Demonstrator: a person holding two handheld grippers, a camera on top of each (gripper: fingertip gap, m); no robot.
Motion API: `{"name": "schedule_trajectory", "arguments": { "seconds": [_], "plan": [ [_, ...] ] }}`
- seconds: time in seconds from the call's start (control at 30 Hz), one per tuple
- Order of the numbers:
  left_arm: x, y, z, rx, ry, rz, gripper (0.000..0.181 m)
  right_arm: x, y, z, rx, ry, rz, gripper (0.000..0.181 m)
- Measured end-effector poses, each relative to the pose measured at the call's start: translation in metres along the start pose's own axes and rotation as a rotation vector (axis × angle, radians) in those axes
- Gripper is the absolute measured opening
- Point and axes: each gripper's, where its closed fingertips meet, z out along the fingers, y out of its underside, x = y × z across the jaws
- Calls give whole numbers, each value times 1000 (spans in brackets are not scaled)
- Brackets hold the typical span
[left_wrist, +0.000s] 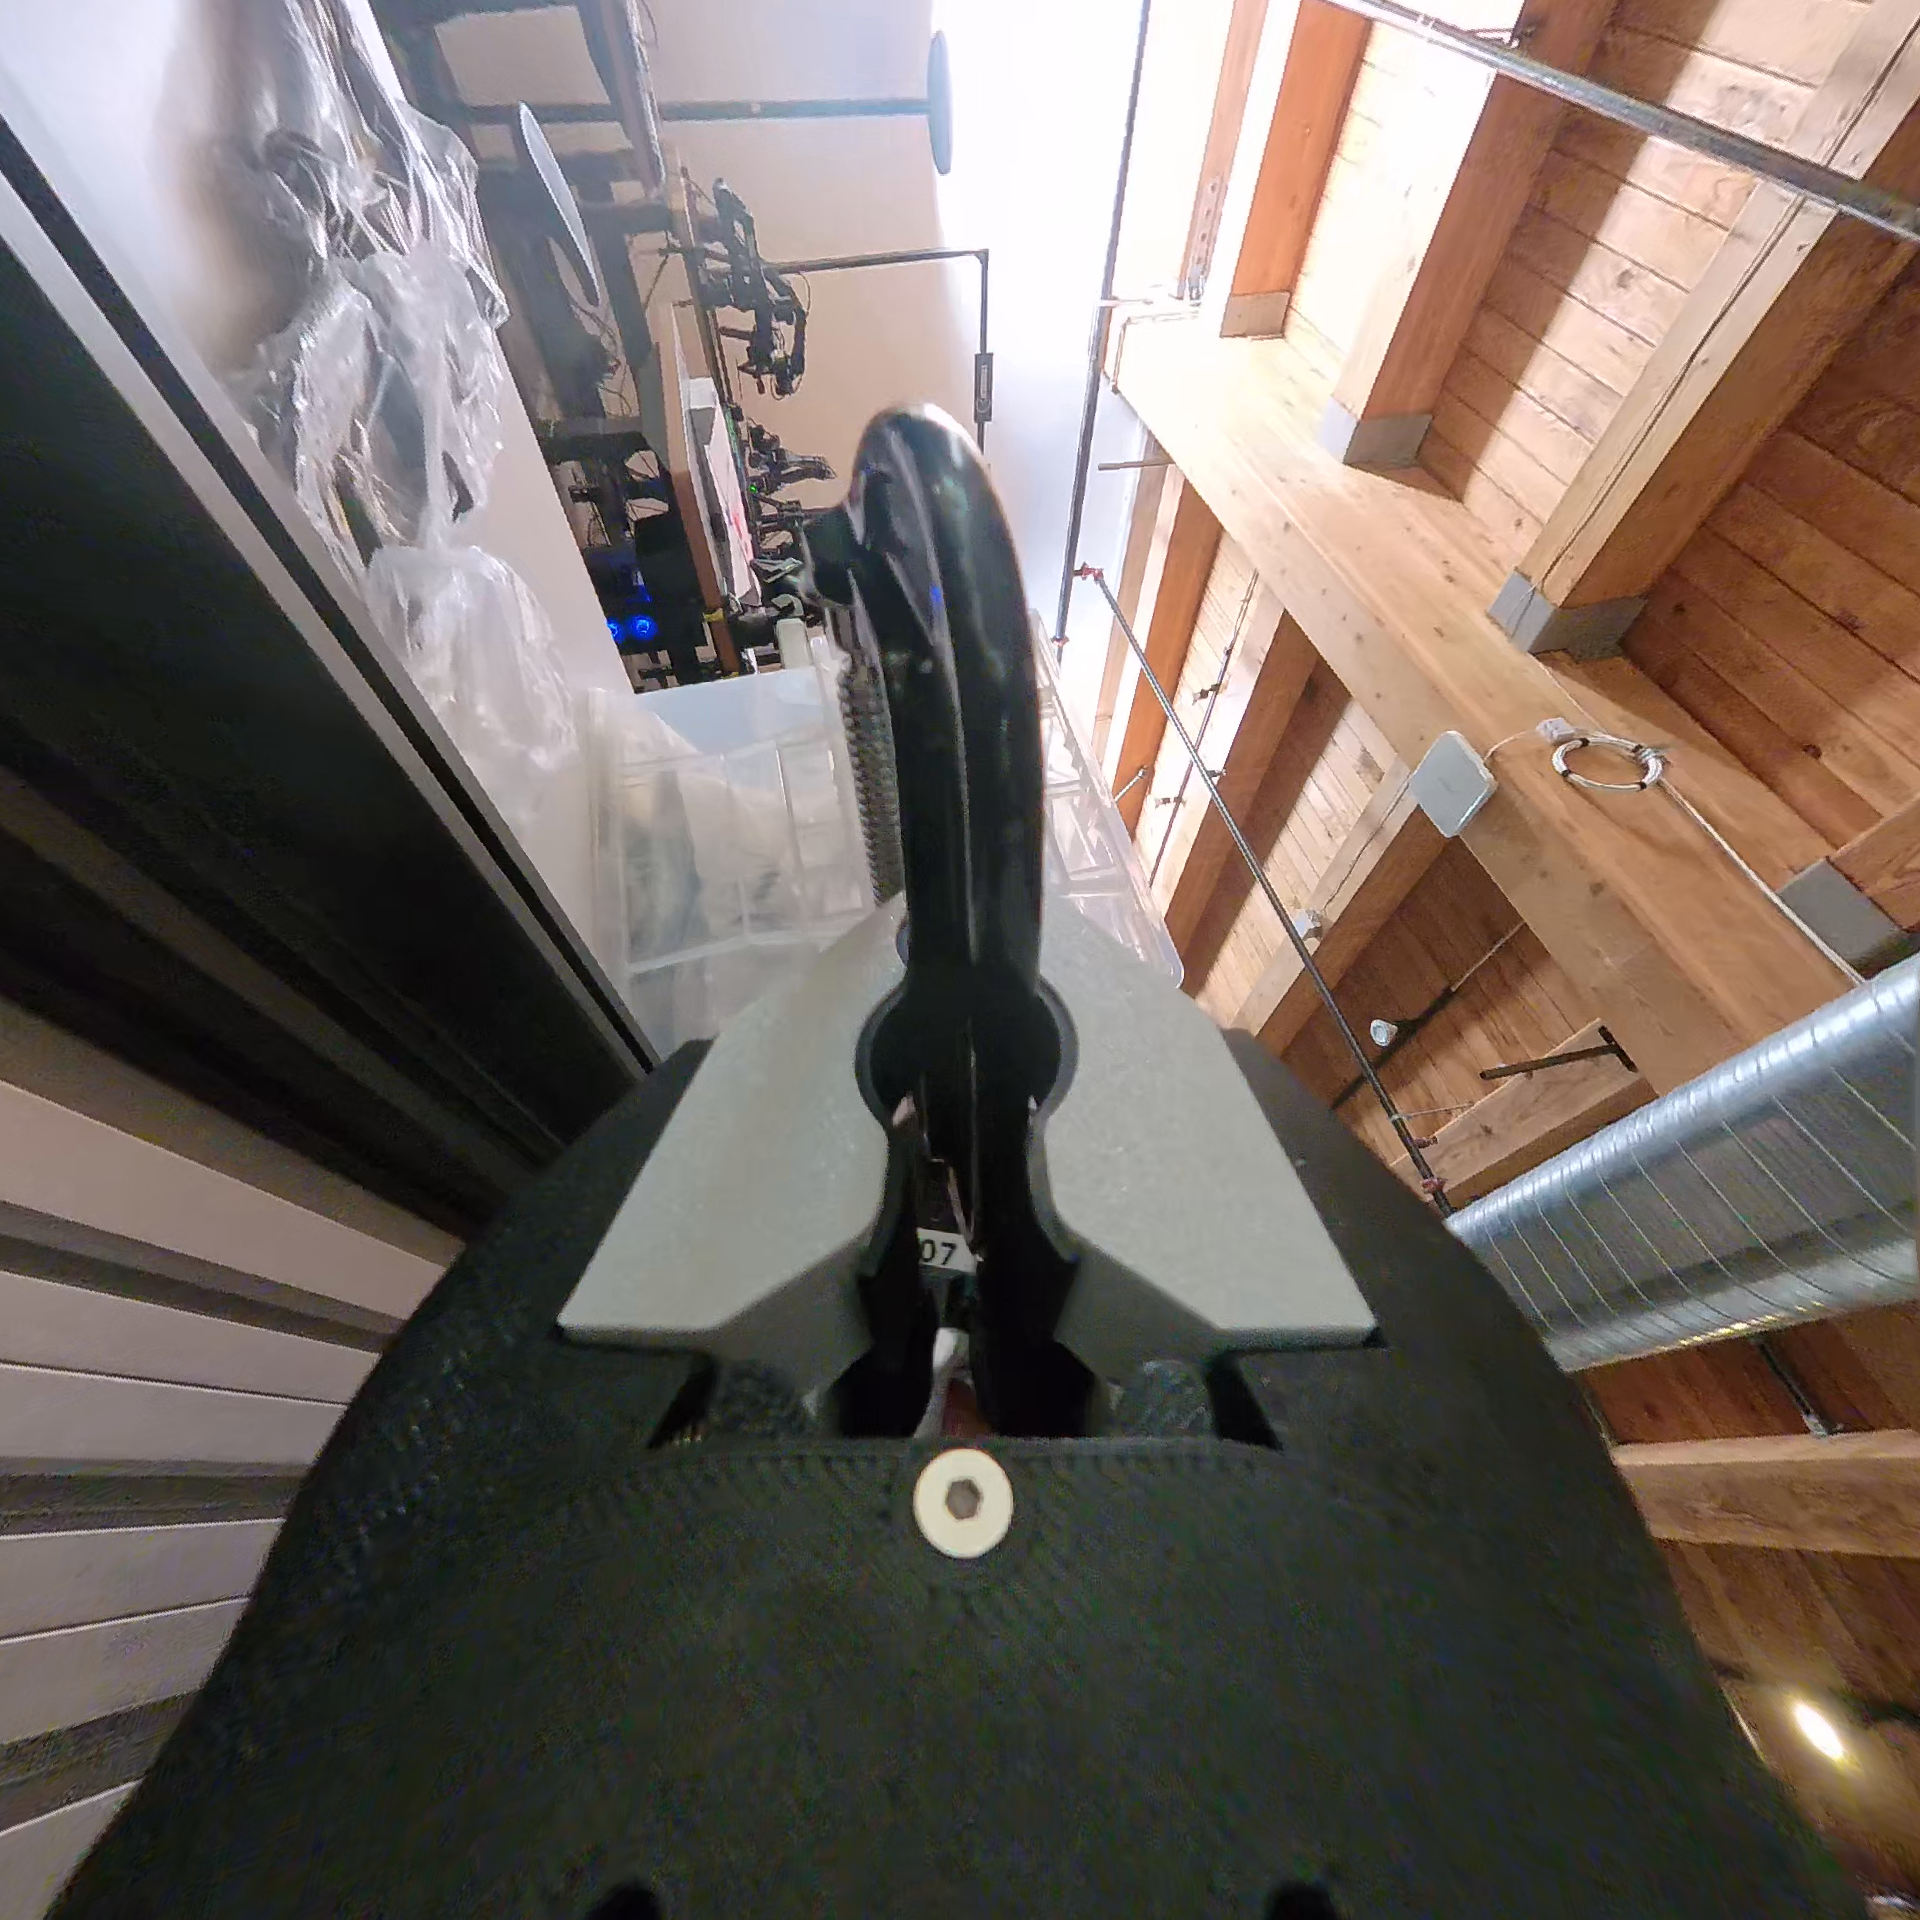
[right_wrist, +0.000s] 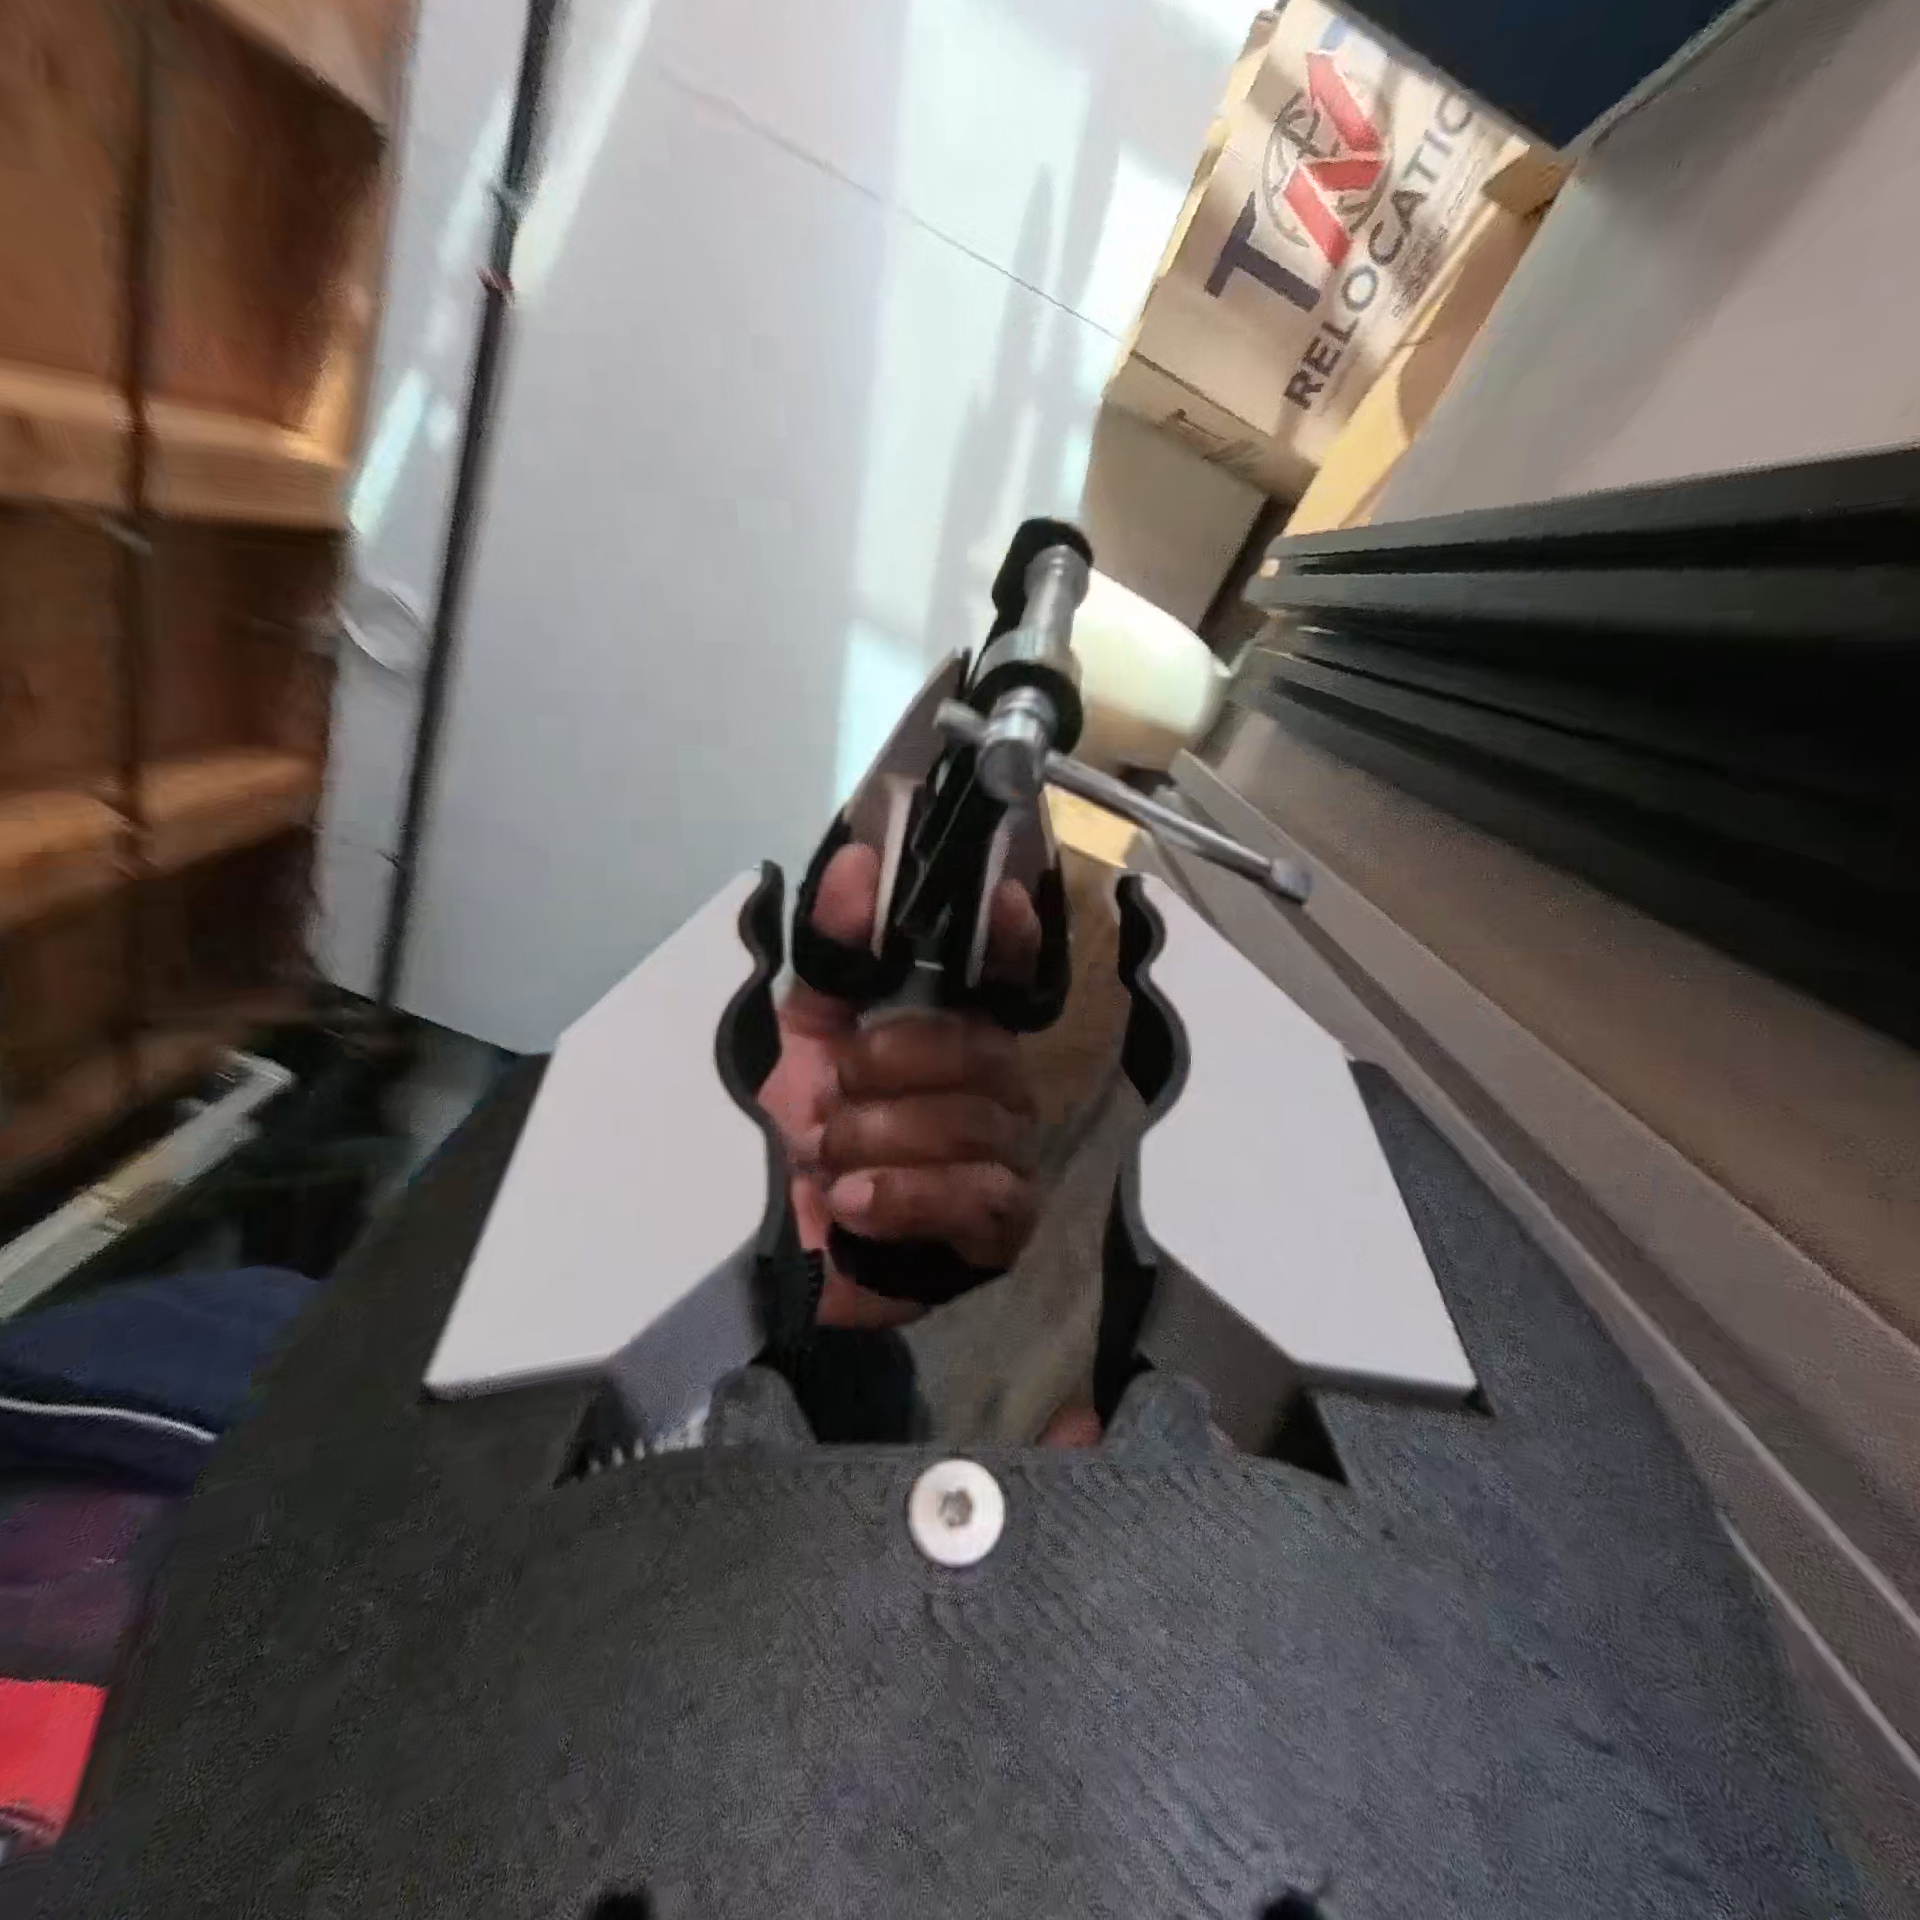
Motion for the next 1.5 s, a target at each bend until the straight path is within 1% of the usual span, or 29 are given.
{"name": "schedule_trajectory", "arguments": {
  "seconds": [0.1,0.2,0.3,0.4,0.5,0.57,0.7,0.83,0.9,0.97,1.03,1.13,1.27,1.33,1.43,1.5],
  "plan": [
    [2,2,1,-5,11,4,17,4,-6,0,41,-48,129,70],
    [4,3,1,-14,23,8,17,9,-19,-3,121,-77,190,70],
    [1,6,2,-33,7,16,17,11,-33,-8,170,-66,126,69],
    [-2,9,3,-43,-3,12,17,9,-43,-12,186,-52,39,68],
    [-4,10,4,-48,-16,28,17,-1,-52,-15,200,-65,-53,65],
    [-4,10,4,-42,-11,27,16,-11,-53,-17,188,-90,-108,63],
    [-5,8,3,-33,-21,48,16,-26,-41,-19,133,-131,-207,63],
    [-8,8,3,-22,-32,49,16,-39,-21,-14,46,-174,-262,58],
    [-9,7,3,-16,-37,45,18,-39,-6,-11,-15,-158,-300,56],
    [-9,6,2,-9,-39,43,16,-37,11,-7,-91,-139,-336,50],
    [-7,4,2,0,-28,38,16,-27,28,-4,-168,-82,-365,49],
    [-3,2,2,2,-8,38,17,-9,38,-2,-219,12,-389,49],
    [1,4,2,-5,1,39,16,9,23,-4,-174,104,-379,50],
    [1,5,2,-9,4,38,17,14,12,-6,-142,132,-382,54],
    [1,6,3,-17,2,43,18,15,-9,-9,-72,149,-399,64],
    [0,7,3,-26,-5,52,17,9,-25,-12,-10,137,-406,66]
  ]
}}
